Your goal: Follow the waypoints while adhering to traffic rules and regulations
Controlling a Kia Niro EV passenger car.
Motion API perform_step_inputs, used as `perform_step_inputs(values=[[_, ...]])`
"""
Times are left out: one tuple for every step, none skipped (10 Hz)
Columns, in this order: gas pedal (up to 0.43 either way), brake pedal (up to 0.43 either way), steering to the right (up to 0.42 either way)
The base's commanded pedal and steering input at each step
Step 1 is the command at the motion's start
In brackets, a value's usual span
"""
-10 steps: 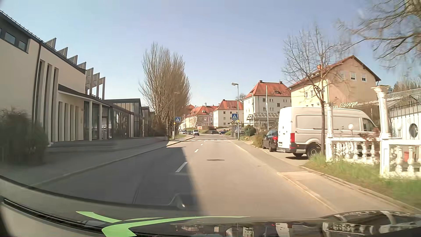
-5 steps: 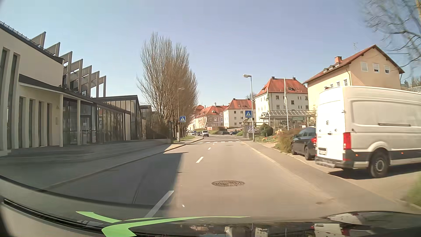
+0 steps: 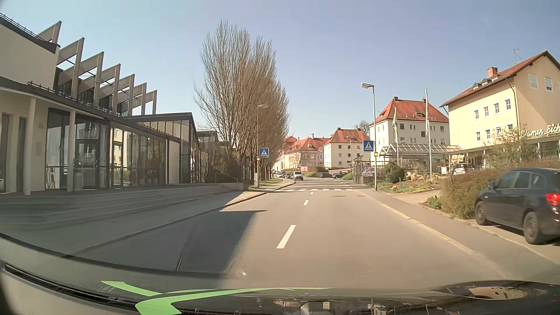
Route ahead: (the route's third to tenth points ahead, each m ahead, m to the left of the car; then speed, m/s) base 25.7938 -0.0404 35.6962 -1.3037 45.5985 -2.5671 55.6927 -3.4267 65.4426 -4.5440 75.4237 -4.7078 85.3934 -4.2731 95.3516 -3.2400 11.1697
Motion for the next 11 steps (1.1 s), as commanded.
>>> perform_step_inputs(values=[[0.000,0.006,0.039],[0.000,0.000,0.058],[0.000,0.000,0.067],[0.028,0.000,0.071],[0.130,0.000,0.072],[0.150,0.000,0.070],[0.150,0.000,0.067],[0.150,0.000,0.058],[0.150,0.000,0.052],[0.150,0.000,0.042],[0.150,0.000,0.032]])
